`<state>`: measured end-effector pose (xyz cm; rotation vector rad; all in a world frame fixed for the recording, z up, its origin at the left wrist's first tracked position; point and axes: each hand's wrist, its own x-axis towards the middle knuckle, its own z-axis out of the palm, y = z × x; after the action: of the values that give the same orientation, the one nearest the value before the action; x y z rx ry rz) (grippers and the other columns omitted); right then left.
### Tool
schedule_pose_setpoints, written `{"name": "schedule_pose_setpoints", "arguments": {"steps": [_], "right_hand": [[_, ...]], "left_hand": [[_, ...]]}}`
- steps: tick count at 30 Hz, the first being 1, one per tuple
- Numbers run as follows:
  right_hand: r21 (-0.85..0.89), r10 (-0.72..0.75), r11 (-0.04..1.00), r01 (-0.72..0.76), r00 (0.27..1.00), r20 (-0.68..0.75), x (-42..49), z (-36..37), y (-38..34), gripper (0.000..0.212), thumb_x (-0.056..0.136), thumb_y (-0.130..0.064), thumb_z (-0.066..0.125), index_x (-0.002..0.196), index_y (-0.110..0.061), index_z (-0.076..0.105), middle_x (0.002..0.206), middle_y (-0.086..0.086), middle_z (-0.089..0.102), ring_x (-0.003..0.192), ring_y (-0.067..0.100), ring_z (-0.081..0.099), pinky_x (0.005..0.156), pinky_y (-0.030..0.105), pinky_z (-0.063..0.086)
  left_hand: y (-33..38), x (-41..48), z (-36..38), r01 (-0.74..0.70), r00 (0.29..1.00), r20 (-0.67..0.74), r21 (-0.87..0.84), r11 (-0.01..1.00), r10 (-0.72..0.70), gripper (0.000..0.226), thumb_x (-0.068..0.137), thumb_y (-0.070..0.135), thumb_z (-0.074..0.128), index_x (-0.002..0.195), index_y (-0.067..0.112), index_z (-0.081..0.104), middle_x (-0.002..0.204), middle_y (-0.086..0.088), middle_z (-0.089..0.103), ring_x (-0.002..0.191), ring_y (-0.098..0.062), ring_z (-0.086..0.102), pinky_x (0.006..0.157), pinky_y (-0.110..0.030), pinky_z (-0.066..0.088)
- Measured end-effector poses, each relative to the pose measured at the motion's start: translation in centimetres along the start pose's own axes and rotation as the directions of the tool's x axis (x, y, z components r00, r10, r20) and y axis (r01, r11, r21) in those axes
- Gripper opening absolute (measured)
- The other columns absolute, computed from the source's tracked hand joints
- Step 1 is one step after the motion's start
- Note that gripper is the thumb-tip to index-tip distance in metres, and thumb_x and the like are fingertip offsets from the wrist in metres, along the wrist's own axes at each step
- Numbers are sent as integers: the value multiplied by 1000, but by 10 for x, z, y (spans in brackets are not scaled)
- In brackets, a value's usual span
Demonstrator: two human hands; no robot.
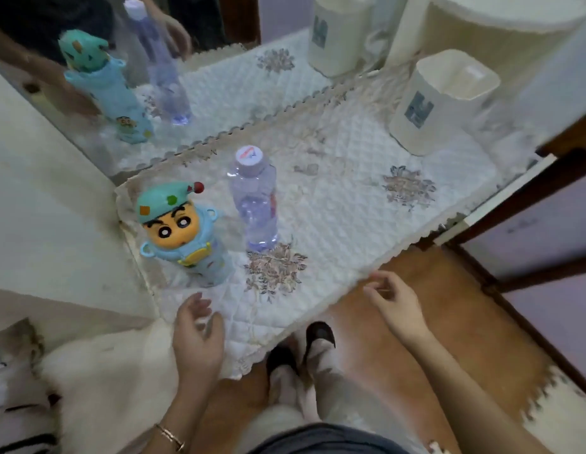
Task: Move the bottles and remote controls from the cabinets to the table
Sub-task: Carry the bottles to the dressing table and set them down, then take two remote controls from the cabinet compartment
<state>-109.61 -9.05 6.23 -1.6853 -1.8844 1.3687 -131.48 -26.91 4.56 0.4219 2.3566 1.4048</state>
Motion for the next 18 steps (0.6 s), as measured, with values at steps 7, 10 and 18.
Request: {"name": "schedule_pose_setpoints", "arguments": {"steps": [7, 10, 18], "right_hand": [[131, 484, 869, -477, 875, -31, -109, -49, 135, 29, 89, -8, 57, 115, 5, 58, 94, 11, 61, 89, 19, 54, 76, 24, 40], [274, 641, 749, -603, 764, -70, -160, -63, 192, 27, 87, -10, 57, 112, 1, 58, 85, 7, 60, 90, 27, 60, 79, 30, 45], [443, 842, 459, -770, 537, 61, -290, -118, 329, 24, 87, -19, 57, 109, -9, 53, 95, 7, 55, 83, 20, 52, 77, 23, 41]], "left_hand": [[28, -47, 77, -380, 674, 720, 146, 914, 165, 22, 87, 5, 56, 99, 23, 57, 87, 7, 63, 78, 9, 58, 64, -2, 43], [25, -66, 120, -625, 340, 934, 309, 717, -107, 23, 89, 26, 56, 111, 31, 51, 105, 7, 63, 92, -1, 58, 78, -14, 42], [2, -190, 217, -583, 350, 795, 599, 549, -495, 37, 88, 23, 60, 120, 7, 56, 116, -10, 60, 96, -21, 57, 82, -33, 46]]}}
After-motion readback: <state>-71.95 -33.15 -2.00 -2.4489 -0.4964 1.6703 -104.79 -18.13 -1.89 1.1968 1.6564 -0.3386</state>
